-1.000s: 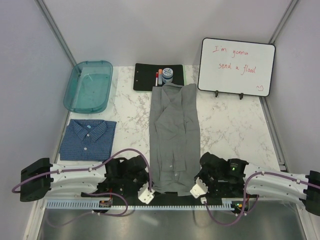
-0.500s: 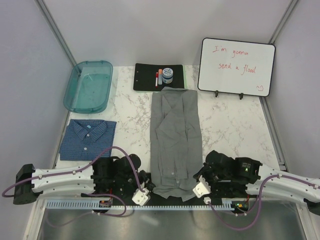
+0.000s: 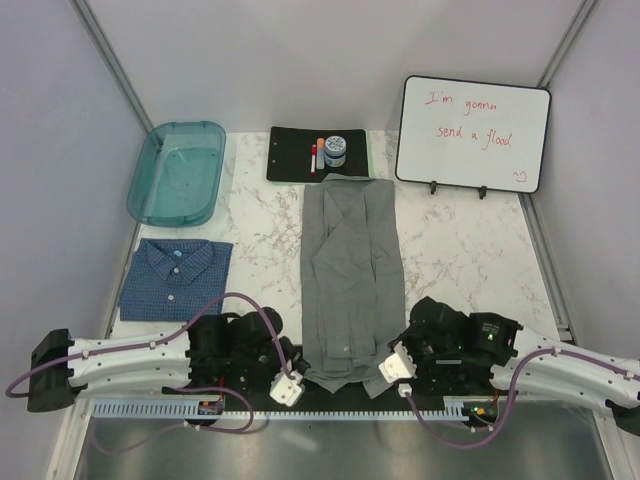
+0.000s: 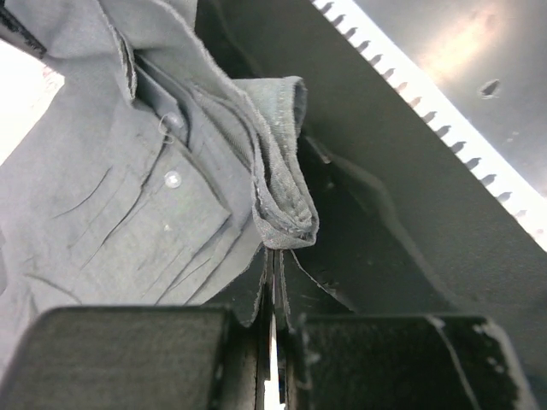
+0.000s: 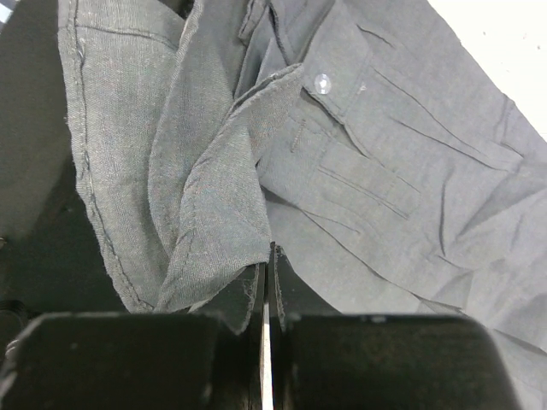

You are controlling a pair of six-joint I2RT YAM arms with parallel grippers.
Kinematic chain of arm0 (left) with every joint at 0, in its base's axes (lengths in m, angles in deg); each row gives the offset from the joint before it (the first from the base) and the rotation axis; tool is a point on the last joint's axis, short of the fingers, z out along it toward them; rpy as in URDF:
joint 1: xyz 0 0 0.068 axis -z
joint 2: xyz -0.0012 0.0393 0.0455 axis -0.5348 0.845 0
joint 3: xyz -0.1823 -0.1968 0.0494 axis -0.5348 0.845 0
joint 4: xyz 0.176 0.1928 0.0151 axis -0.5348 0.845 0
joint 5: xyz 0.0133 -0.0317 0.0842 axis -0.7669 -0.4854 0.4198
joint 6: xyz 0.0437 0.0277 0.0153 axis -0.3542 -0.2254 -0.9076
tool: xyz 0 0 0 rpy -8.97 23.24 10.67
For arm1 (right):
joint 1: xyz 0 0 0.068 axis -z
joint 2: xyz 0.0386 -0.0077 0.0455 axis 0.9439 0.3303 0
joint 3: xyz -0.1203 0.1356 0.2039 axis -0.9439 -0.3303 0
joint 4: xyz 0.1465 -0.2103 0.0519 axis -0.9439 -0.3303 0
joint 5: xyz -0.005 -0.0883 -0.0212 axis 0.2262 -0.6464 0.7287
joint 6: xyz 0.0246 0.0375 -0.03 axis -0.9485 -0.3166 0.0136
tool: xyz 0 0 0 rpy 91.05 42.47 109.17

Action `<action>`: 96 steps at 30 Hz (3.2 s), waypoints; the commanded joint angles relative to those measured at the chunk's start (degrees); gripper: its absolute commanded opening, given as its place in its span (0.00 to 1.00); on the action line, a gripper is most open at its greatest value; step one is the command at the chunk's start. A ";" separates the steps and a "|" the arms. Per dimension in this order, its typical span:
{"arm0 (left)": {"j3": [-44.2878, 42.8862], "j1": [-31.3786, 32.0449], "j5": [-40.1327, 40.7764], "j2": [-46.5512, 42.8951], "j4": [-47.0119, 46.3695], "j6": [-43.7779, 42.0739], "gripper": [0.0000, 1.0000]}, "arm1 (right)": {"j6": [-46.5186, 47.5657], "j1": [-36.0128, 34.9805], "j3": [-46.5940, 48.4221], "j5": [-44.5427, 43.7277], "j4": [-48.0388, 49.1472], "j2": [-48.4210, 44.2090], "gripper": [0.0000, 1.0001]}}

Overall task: Fold and stack the long sleeve shirts
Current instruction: Fold the shirt

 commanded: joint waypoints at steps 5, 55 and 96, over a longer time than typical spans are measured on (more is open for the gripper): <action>-5.47 -9.01 -2.78 1.66 -4.73 0.52 0.02 | -2.60 2.90 4.58 -4.64 3.42 -0.16 0.00; -43.00 -50.68 -7.44 51.77 -3.09 3.91 0.57 | -3.54 51.94 33.04 11.79 16.82 50.04 0.61; -24.92 -46.20 -26.69 51.82 -11.50 61.69 0.56 | -56.85 49.15 22.23 33.85 18.56 61.82 0.47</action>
